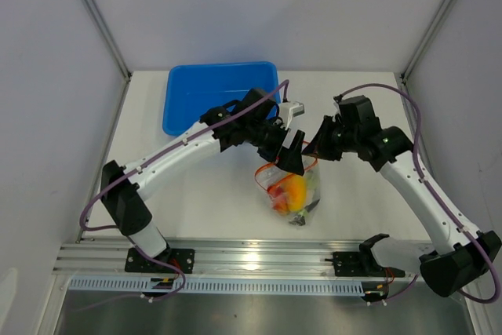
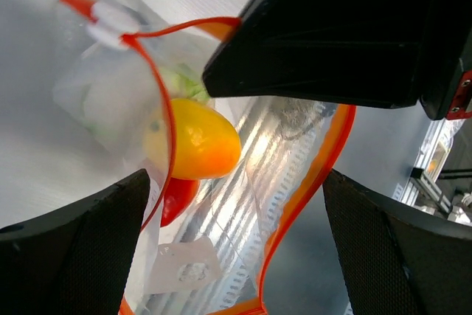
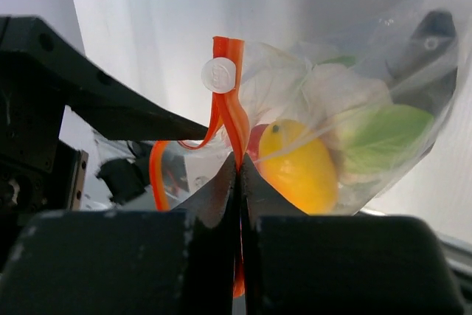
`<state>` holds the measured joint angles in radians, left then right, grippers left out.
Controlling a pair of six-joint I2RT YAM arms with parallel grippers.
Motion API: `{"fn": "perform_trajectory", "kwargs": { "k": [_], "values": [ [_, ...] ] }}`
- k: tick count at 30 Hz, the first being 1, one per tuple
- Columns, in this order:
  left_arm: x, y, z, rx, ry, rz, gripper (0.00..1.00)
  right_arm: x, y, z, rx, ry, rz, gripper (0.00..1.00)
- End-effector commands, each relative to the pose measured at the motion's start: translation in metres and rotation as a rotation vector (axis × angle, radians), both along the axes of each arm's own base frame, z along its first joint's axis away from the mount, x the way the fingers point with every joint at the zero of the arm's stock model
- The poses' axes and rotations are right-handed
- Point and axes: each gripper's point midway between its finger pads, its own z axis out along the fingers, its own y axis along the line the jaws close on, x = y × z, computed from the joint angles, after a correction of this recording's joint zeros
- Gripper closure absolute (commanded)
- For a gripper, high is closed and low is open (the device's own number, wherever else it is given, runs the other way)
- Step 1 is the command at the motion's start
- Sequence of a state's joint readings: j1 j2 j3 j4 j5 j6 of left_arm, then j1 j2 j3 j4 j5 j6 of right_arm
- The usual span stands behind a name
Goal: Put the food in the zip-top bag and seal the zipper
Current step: Adjust the zipper food storage bag at the center of the board.
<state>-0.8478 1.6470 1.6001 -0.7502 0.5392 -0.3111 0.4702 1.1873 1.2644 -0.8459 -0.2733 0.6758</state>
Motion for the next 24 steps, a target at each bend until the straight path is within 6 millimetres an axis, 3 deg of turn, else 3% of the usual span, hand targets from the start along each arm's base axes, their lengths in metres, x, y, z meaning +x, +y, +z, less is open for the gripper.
{"fn": "perform_trajectory", "kwargs": {
  "k": [1, 14, 21, 24],
  "values": [
    [0.013, -0.008, 0.017, -0.031, -0.028, 0.069, 0.01, 0.007, -0.009, 0.013, 0.062, 0.016, -0.199, 1.00],
    [0.002, -0.034, 0.006, -0.017, -0.017, 0.048, 0.00, -0.002, -0.028, 0.009, 0.114, 0.039, -0.407, 1.00],
    [0.001, -0.033, -0.001, 0.012, -0.030, 0.061, 0.00, -0.002, -0.025, 0.011, 0.127, 0.040, -0.418, 1.00],
    [0.007, -0.032, -0.009, 0.046, -0.040, 0.085, 0.05, -0.002, -0.021, 0.010, 0.126, 0.040, -0.408, 0.98]
  ]
}}
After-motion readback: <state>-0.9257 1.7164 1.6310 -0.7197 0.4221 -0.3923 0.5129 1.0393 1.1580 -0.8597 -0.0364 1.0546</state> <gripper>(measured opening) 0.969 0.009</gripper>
